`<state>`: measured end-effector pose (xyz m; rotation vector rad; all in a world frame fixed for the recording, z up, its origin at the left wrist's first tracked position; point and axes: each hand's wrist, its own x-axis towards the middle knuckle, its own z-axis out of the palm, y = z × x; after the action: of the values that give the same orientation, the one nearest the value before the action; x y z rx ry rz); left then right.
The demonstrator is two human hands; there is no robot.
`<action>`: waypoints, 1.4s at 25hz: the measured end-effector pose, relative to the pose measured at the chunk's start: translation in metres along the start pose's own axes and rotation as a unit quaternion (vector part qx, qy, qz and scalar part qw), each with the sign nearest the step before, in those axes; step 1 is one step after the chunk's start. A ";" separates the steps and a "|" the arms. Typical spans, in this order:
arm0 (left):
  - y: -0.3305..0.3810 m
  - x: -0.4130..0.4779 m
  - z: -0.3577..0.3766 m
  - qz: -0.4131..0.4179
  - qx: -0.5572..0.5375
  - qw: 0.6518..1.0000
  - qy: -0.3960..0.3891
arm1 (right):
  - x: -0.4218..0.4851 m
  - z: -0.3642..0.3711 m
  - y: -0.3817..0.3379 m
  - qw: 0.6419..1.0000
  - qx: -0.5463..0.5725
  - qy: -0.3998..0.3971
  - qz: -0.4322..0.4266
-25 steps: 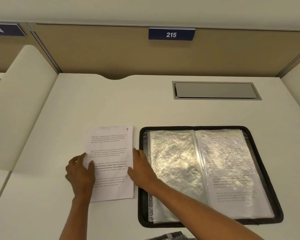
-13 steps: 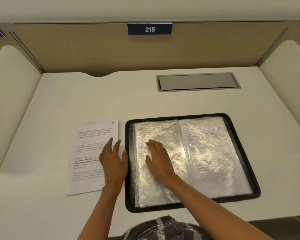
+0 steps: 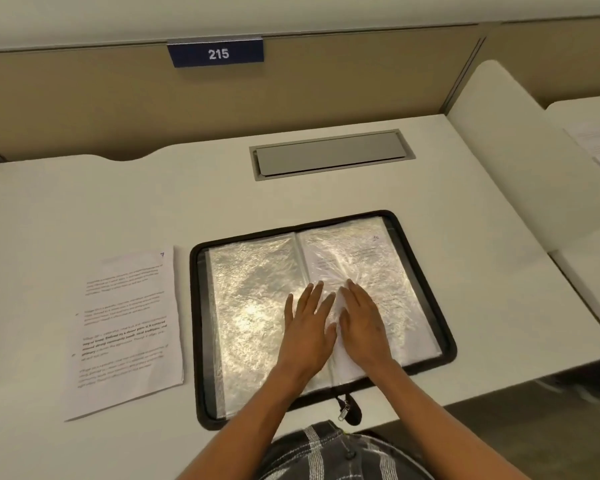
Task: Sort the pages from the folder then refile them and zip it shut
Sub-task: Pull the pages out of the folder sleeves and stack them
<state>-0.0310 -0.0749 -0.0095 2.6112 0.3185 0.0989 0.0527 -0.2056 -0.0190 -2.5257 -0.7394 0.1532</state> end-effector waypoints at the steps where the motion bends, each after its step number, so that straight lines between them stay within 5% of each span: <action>1: 0.003 0.001 0.005 -0.001 0.014 1.000 -0.015 | 0.001 -0.005 0.011 1.000 -0.001 0.001 0.009; 10: 0.002 -0.009 0.021 -0.046 0.082 0.994 -0.058 | 0.018 -0.049 0.066 0.982 -0.045 0.068 0.167; 16: 0.010 -0.008 0.020 -0.066 0.067 0.994 -0.057 | 0.035 -0.072 0.081 0.976 0.052 0.088 0.191; 20: 0.013 -0.006 0.018 -0.075 0.043 0.995 -0.050 | 0.042 -0.087 0.078 0.975 0.005 0.097 0.201; 24: 0.026 0.003 0.010 -0.112 -0.053 0.992 -0.015 | 0.036 -0.095 0.065 0.979 0.001 0.108 0.175; 27: 0.041 0.015 -0.003 -0.139 -0.153 0.977 0.043 | 0.032 -0.103 0.039 0.984 0.100 0.057 0.137; 32: 0.054 0.038 -0.052 -0.242 -0.422 0.871 0.067 | 0.025 -0.099 -0.023 0.978 0.183 -0.050 0.081; 35: 0.041 0.036 -0.073 -0.249 -0.417 0.870 0.086 | 0.019 -0.085 -0.056 0.975 0.193 -0.106 0.032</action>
<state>0.0032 -0.0659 0.0745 1.6062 0.7990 0.2307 0.0625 -0.1924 0.0833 -2.1808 -0.6357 0.5428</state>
